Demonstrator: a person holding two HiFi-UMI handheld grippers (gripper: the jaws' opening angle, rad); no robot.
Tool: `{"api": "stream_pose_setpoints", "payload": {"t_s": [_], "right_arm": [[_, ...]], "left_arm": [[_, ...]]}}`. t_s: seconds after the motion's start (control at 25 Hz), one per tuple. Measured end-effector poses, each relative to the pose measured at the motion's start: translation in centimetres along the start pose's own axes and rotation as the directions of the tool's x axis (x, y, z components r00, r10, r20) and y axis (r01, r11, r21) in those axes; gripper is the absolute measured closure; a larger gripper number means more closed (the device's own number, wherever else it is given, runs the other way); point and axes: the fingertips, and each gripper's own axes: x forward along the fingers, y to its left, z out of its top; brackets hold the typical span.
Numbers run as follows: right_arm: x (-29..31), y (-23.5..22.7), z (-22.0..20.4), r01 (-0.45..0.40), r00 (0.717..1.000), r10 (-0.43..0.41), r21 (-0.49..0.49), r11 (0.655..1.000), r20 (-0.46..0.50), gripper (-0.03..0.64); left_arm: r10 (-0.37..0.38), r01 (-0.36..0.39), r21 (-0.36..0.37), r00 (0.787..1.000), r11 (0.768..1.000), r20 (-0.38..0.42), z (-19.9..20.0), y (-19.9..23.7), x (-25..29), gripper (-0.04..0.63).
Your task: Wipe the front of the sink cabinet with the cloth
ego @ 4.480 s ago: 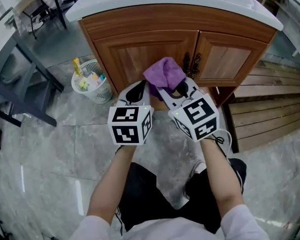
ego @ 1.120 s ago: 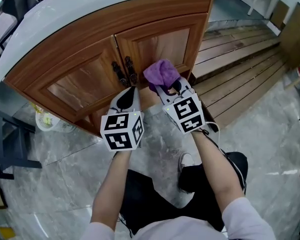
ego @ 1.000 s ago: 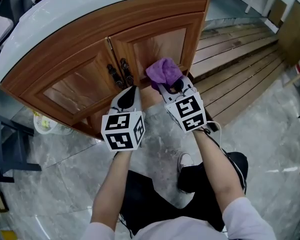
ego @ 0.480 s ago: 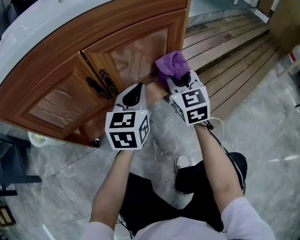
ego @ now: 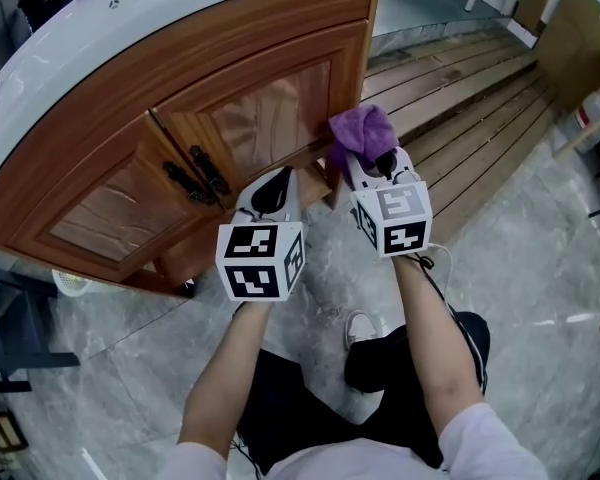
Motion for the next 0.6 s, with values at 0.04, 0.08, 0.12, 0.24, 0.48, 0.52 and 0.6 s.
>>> {"api": "stream_pose_setpoints", "payload": {"t_s": [0.04, 0.08, 0.12, 0.24, 0.48, 0.52, 0.6], "right_arm": [[-0.2, 0.2, 0.4, -0.004, 1.000, 0.003, 0.012, 1.000, 0.007, 0.543], [-0.5, 0.5, 0.8, -0.007, 1.000, 0.007, 0.016, 1.000, 0.013, 0.543], [-0.7, 0.8, 1.2, -0.012, 1.000, 0.012, 0.007, 1.000, 0.017, 0.543], [-1.2, 2.1, 2.4, -0.045, 0.999, 0.045, -0.044, 0.998, 0.013, 0.543], [-2.4, 3.2, 4.7, -0.110, 0.992, 0.113, 0.053, 0.993, -0.056, 0.543], [-2.8, 3.5, 5.5, -0.123, 0.990, 0.127, 0.067, 0.990, -0.061, 0.543], [-3.7, 4.1, 7.6, -0.147, 0.986, 0.153, 0.094, 0.985, -0.064, 0.543]], "left_arm": [[0.001, -0.001, -0.001, 1.000, 1.000, 0.003, 0.2, 0.0, 0.0, 0.591], [0.002, -0.002, -0.004, 1.000, 1.000, 0.007, 0.5, 0.0, 0.0, 0.591], [0.004, -0.003, -0.009, 1.000, 1.000, 0.012, 0.8, 0.0, 0.0, 0.591], [0.004, -0.004, -0.045, 1.000, 0.999, 0.011, 1.9, 0.1, -0.1, 0.591], [0.008, -0.012, -0.075, 0.999, 0.997, -0.050, 5.0, -0.5, -1.1, 0.591], [0.008, -0.014, -0.088, 0.998, 0.996, -0.060, 5.7, -0.6, -1.4, 0.591], [0.012, -0.020, -0.103, 0.997, 0.994, -0.079, 7.3, -0.8, -2.2, 0.591]]}}
